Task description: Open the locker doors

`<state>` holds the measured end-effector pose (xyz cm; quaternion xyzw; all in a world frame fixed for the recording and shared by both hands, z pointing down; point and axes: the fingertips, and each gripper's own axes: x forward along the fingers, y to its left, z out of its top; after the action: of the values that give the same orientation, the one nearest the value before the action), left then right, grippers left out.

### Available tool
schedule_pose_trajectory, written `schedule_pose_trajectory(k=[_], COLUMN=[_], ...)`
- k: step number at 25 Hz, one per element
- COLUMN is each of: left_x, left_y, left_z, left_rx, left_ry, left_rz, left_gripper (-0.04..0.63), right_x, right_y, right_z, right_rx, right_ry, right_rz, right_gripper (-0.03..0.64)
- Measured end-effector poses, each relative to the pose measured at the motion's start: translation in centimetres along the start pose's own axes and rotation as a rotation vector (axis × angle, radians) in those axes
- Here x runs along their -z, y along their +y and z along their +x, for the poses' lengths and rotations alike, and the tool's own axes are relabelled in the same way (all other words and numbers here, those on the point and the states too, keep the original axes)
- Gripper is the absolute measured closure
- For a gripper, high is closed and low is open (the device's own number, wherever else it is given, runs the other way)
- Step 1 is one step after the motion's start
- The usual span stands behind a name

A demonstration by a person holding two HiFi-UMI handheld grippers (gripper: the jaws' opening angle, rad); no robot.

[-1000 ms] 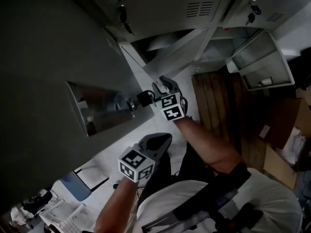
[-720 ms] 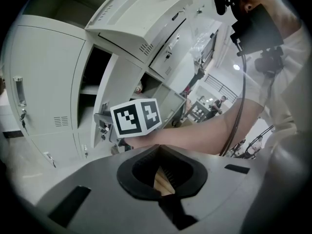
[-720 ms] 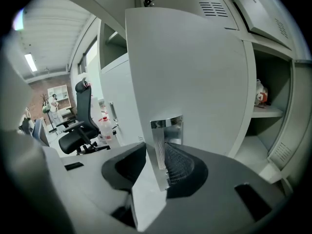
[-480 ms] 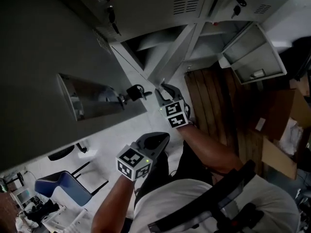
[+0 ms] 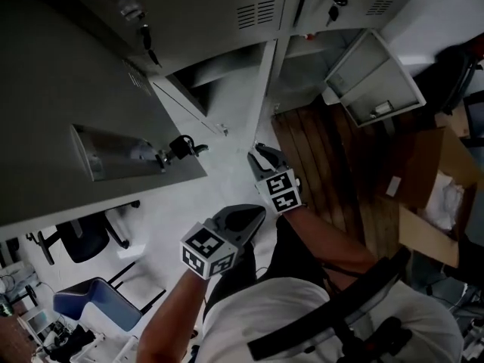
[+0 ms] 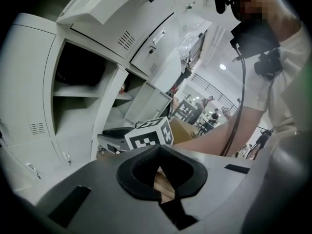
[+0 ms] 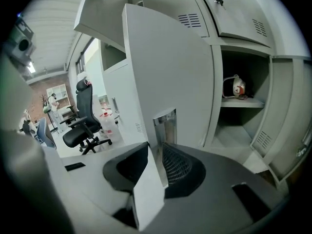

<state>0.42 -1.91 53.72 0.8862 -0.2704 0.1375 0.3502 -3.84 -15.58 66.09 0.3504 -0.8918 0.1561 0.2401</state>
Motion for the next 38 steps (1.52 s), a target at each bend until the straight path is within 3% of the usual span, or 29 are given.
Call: schedule_pose_trajectory(k=[15,25,38], left_x=[-2.6,-4.5,-7.1], left_y=[-1.9,-2.8,-3.5], left_z=[3.7,6.4,9.0], left_rx=[0.04,0.055,0.006], left_ry=[0.001,0.005,-0.012], left_rz=[0.031,0.048,0.049], left_gripper=[0.584,0.584,0.584], right_x=[3.5,4.8,4.8], right_y=[-7.6,-12.5,-13.8], right_z=[-6.8,-8.8,-9.2], right_rx=[0.071,0.08,-0.026], right_ry=[0.062,0.103,0.134], right_rz=[0.035,0.005,-0.068], right_gripper=[0.54,0.565,0.566])
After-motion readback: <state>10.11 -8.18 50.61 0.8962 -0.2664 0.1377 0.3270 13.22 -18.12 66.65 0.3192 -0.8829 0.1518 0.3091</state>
